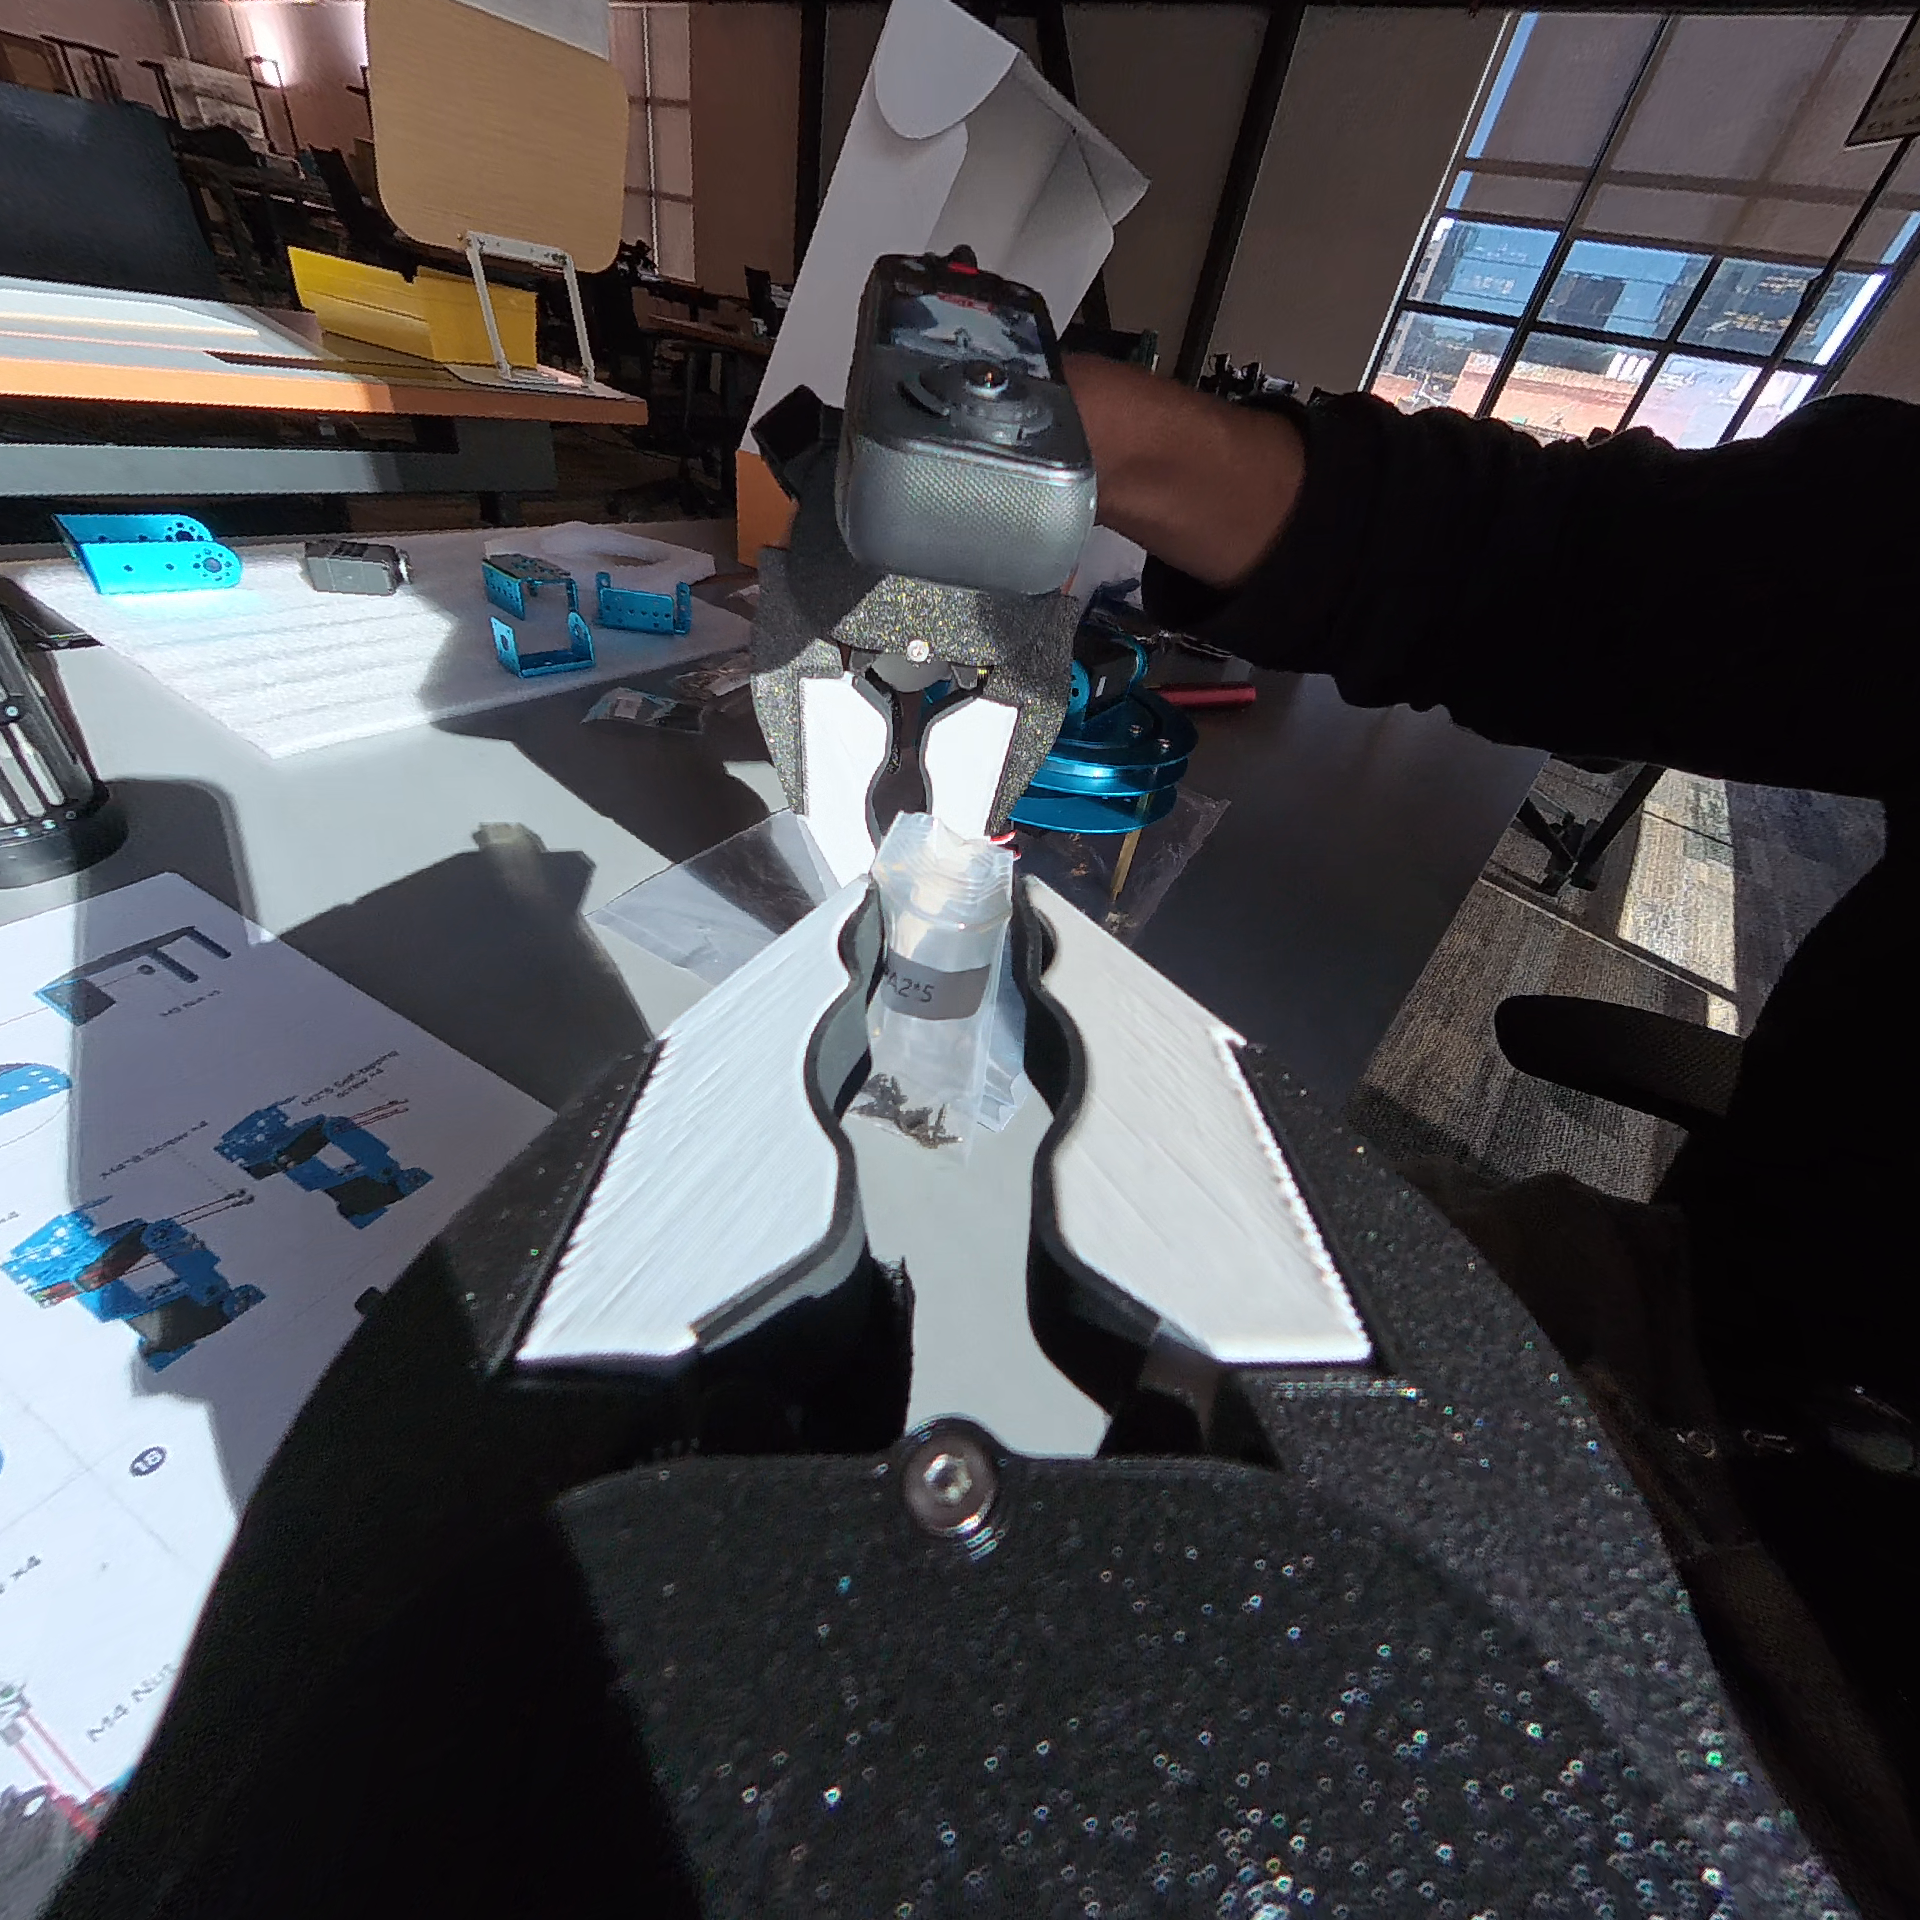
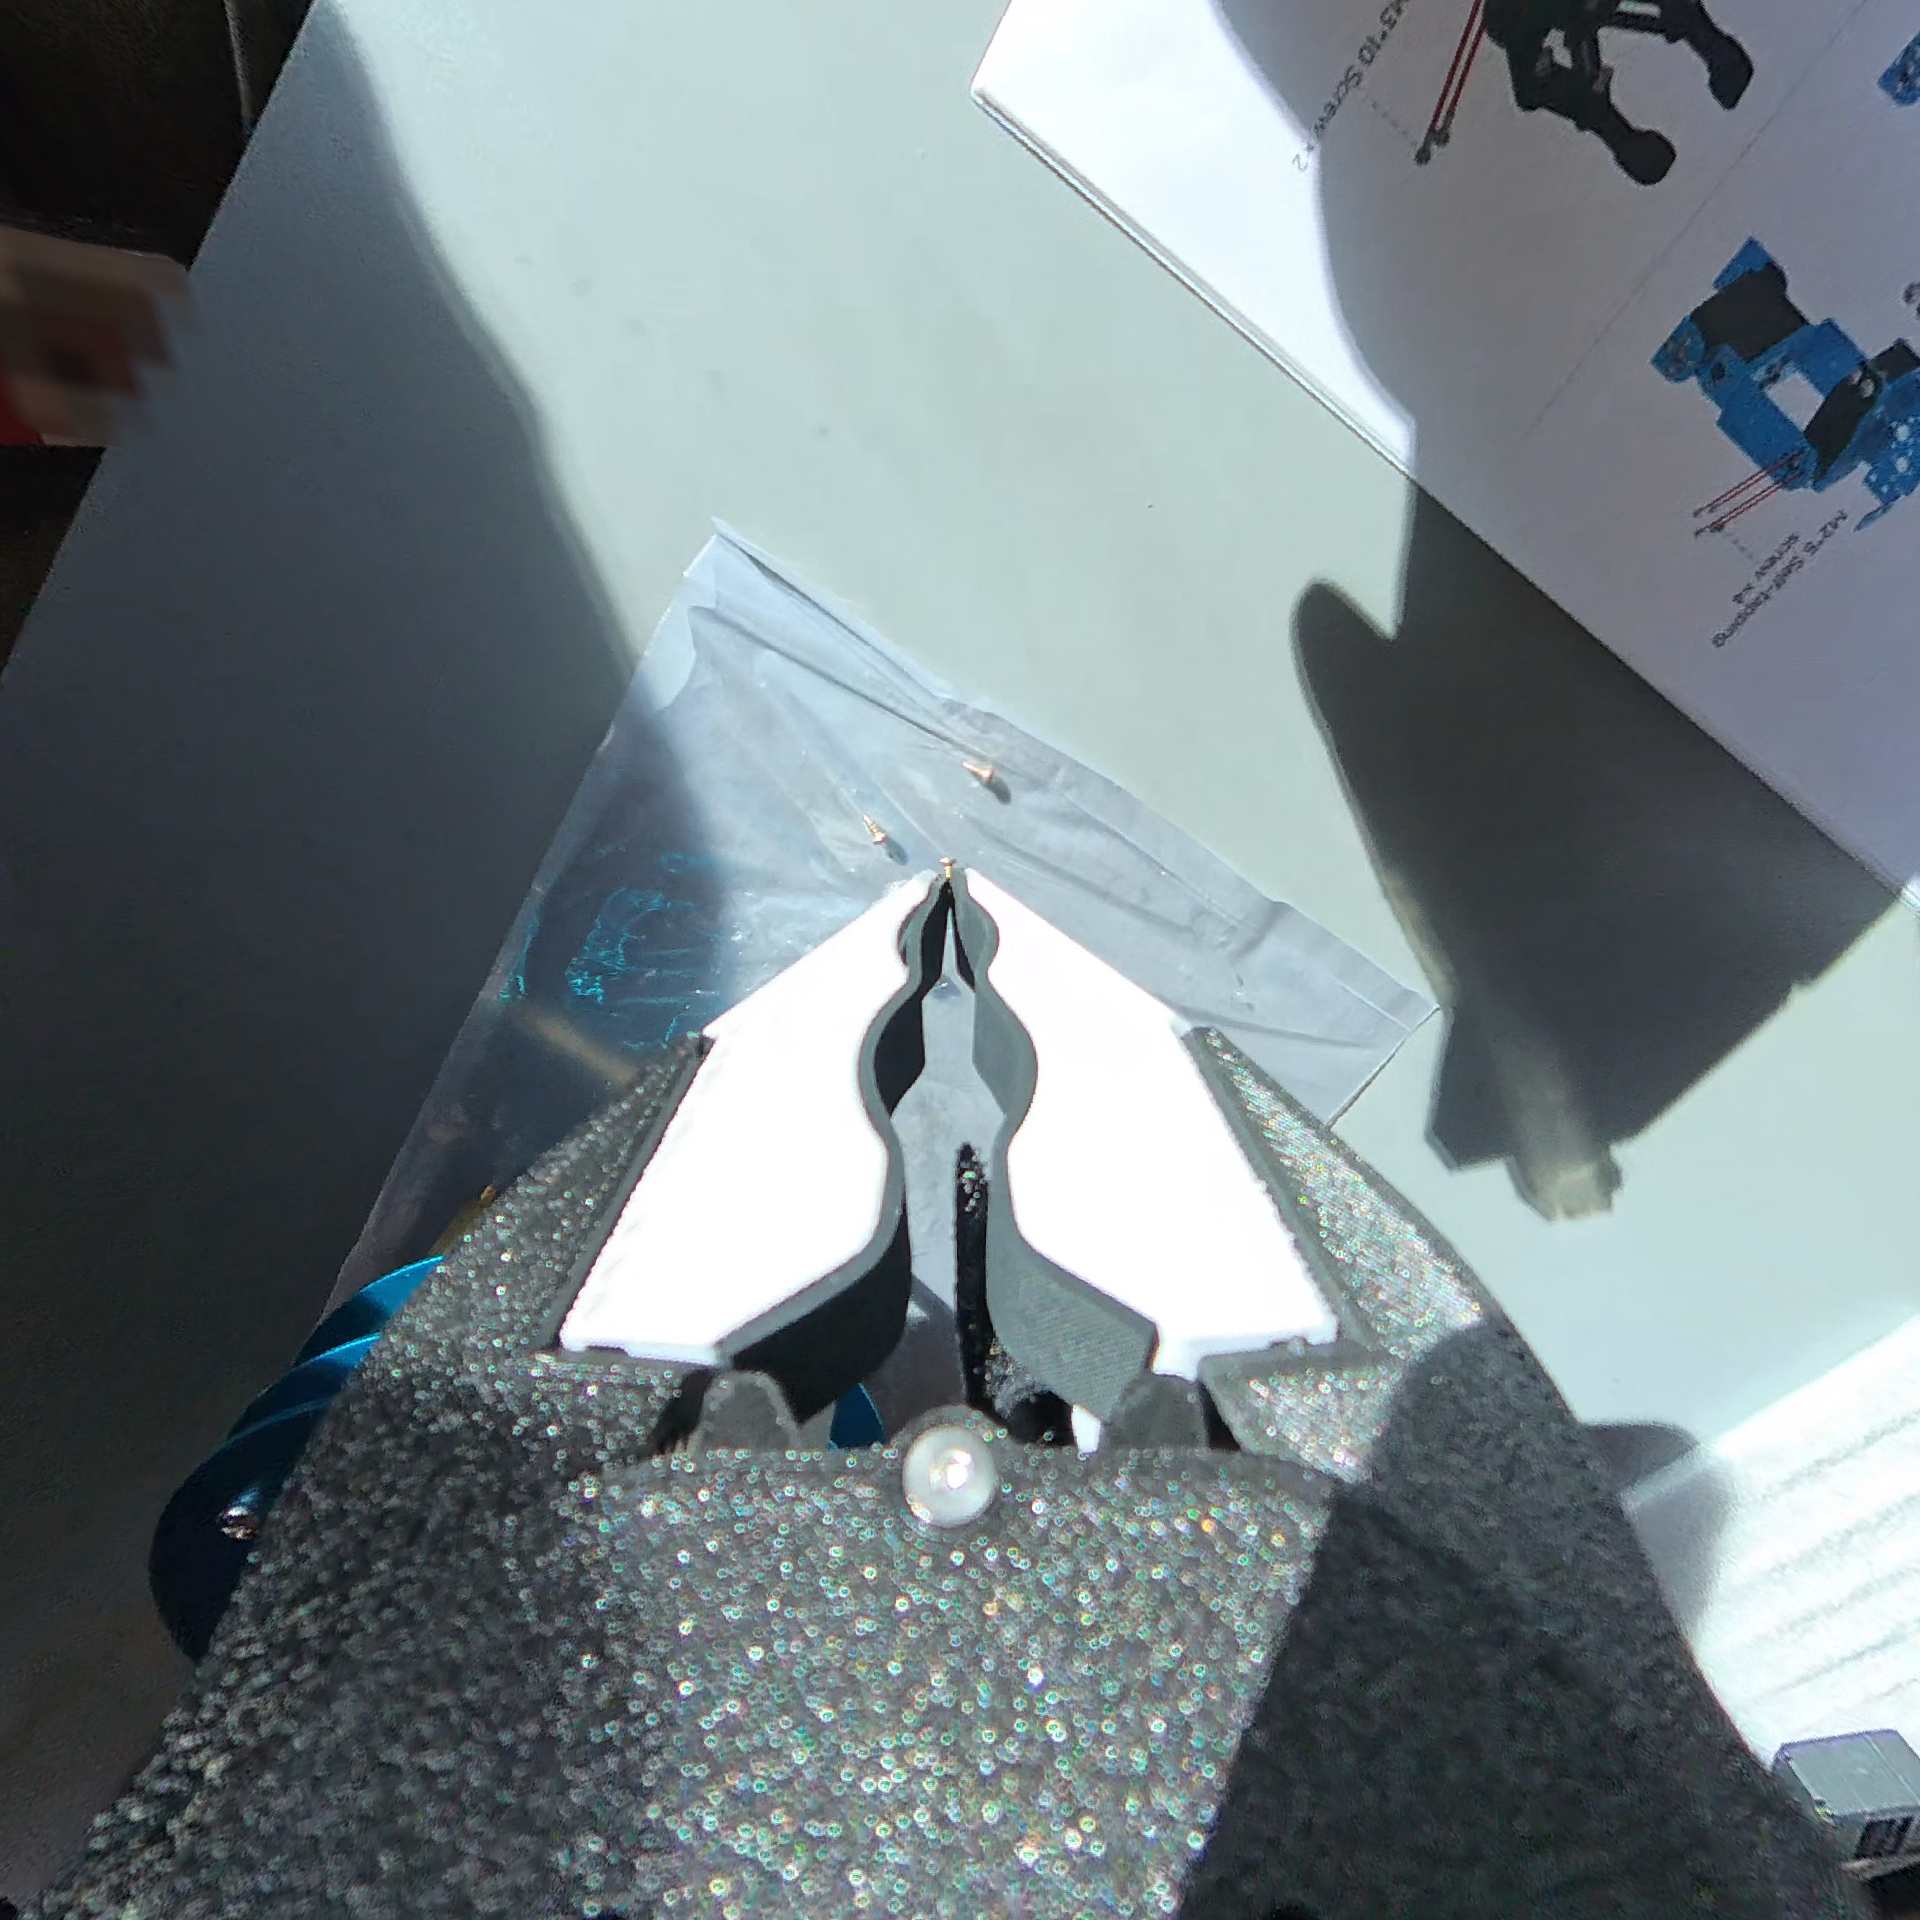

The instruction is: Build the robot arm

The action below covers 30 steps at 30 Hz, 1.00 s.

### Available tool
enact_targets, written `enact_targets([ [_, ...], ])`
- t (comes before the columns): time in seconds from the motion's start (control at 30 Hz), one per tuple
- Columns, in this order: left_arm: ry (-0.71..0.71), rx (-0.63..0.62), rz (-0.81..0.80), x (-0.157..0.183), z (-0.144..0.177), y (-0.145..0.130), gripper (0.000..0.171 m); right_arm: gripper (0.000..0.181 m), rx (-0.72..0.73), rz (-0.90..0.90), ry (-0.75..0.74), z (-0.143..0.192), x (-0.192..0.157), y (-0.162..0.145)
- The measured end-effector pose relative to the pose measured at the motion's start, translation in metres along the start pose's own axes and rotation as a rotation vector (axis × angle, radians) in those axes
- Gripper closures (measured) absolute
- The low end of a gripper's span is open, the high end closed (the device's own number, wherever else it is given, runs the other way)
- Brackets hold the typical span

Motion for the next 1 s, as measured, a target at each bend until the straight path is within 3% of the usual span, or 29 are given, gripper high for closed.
enact_targets([
  [0.2, -0.012, -0.009, -0.004, -0.001, -0.008, -0.003, 0.149, 0.181, 0.091, 0.004, -0.032, 0.024, 0.001, 0.01],
  [0.5, -0.078, 0.003, -0.021, -0.001, -0.031, 0.005, 0.148, 0.181, 0.401, 0.081, -0.034, 0.124, -0.023, 0.049],
  [0.77, -0.117, 0.002, -0.038, 0.002, -0.055, 0.009, 0.148, 0.181, 0.254, 0.136, -0.091, 0.108, -0.029, 0.051],
  [1.0, -0.125, 0.007, -0.034, 0.001, -0.062, 0.01, 0.148, 0.178, 0.276, 0.13, -0.118, 0.112, -0.028, 0.046],
])
Point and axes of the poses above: each gripper's, where its closed fingertips meet, z back along the fingers, y out of its top, x = y × z across the jaws, the point moved 5 cm from there along z, back along the fingers, and after that the axes turned 13 degrees about -z, right-handed, at the moved point
